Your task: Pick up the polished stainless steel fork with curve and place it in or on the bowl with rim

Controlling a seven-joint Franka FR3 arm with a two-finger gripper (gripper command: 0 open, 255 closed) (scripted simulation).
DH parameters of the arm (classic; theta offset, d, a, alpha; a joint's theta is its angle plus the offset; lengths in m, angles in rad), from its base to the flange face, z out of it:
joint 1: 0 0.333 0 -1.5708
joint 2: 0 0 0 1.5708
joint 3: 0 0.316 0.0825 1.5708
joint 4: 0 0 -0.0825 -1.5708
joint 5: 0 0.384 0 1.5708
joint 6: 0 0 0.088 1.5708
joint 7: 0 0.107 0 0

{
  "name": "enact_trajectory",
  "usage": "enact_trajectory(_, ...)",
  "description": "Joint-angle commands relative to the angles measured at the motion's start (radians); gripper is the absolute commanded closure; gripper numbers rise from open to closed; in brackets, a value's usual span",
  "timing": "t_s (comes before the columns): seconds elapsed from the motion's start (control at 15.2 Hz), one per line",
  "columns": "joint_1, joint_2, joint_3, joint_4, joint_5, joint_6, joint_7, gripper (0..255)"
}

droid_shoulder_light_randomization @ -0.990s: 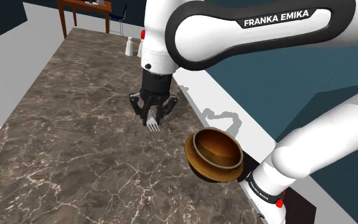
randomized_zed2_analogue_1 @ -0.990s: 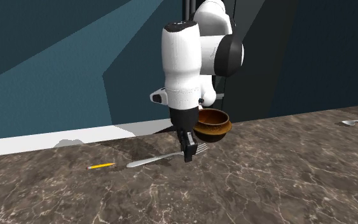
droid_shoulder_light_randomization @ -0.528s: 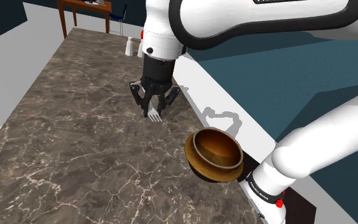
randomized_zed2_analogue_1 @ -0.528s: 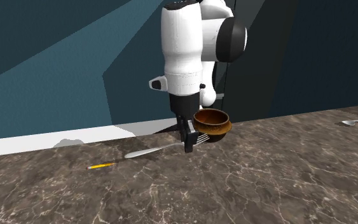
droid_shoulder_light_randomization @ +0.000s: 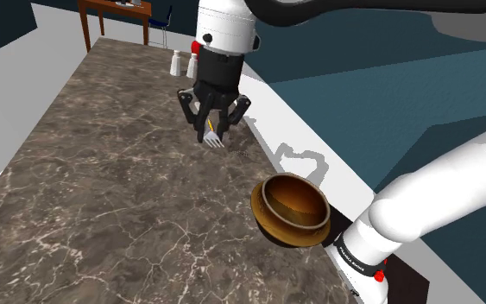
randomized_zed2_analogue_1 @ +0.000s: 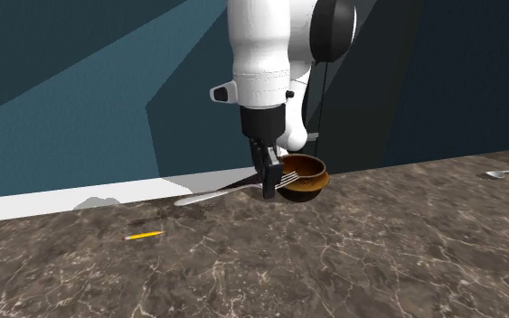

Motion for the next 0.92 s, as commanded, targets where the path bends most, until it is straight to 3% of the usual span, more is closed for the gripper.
enact_trajectory(0.0, -0.001, 0.000, -0.003, 0.025, -0.002, -0.026, 0.002, 255)
enact_trajectory(0.4, -0.006, 0.005, -0.010, 0.102, -0.009, -0.098, 0.009, 255)
enact_trajectory(0.86, 0.088, -0.308, -0.119, -0.127, 0.126, -0.166, -0.064, 255)
